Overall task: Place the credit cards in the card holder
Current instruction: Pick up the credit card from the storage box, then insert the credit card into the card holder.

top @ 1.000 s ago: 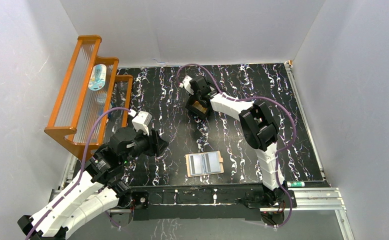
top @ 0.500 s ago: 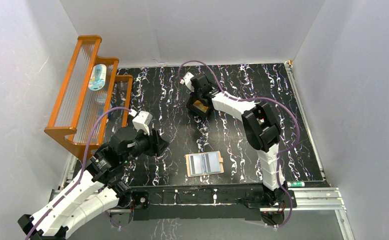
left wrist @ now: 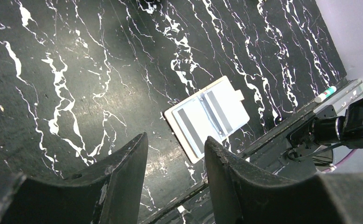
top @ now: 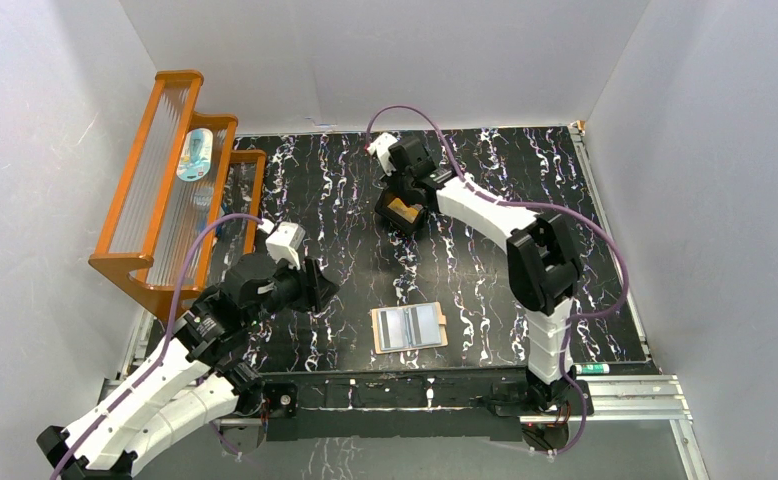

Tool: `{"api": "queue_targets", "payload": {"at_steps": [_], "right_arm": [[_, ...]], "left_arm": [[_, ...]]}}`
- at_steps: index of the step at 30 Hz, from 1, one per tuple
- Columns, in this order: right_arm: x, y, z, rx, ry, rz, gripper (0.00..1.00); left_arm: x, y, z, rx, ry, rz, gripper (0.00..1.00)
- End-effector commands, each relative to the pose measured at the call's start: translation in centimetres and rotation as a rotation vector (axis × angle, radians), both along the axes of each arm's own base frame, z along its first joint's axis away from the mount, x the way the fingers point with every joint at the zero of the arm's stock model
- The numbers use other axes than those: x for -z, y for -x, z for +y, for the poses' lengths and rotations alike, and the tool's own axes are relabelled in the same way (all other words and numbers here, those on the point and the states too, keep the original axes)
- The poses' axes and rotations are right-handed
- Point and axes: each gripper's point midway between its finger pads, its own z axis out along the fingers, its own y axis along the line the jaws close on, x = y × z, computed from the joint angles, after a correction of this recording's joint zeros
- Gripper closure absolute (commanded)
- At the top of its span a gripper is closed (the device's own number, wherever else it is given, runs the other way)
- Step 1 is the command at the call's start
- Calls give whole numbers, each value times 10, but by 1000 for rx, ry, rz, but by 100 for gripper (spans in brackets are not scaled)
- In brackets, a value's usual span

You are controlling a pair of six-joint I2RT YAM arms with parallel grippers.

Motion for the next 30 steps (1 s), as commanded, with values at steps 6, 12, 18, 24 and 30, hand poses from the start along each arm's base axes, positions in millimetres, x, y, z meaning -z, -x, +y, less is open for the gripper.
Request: {"api": "queue_targets", "payload": {"at_steps": [6, 12, 18, 24, 30], "right_arm": [[-108, 101, 45, -120, -624, 178, 100], [-148, 162, 47, -196, -921, 263, 100], [-183, 216, 47, -285, -1187, 407, 100], [-193, 251, 40, -333, -1348, 509, 100], [-193, 266, 36, -340, -1420, 566, 100]], "left_arm": [[-4, 4, -21, -53, 174, 148, 52], [-36, 4, -47, -3, 347, 165, 46], [-72, -1, -65, 42, 497, 123, 40], [-93, -6, -76, 78, 573, 88, 39], [-89, -13, -77, 50, 567, 90, 39]]}}
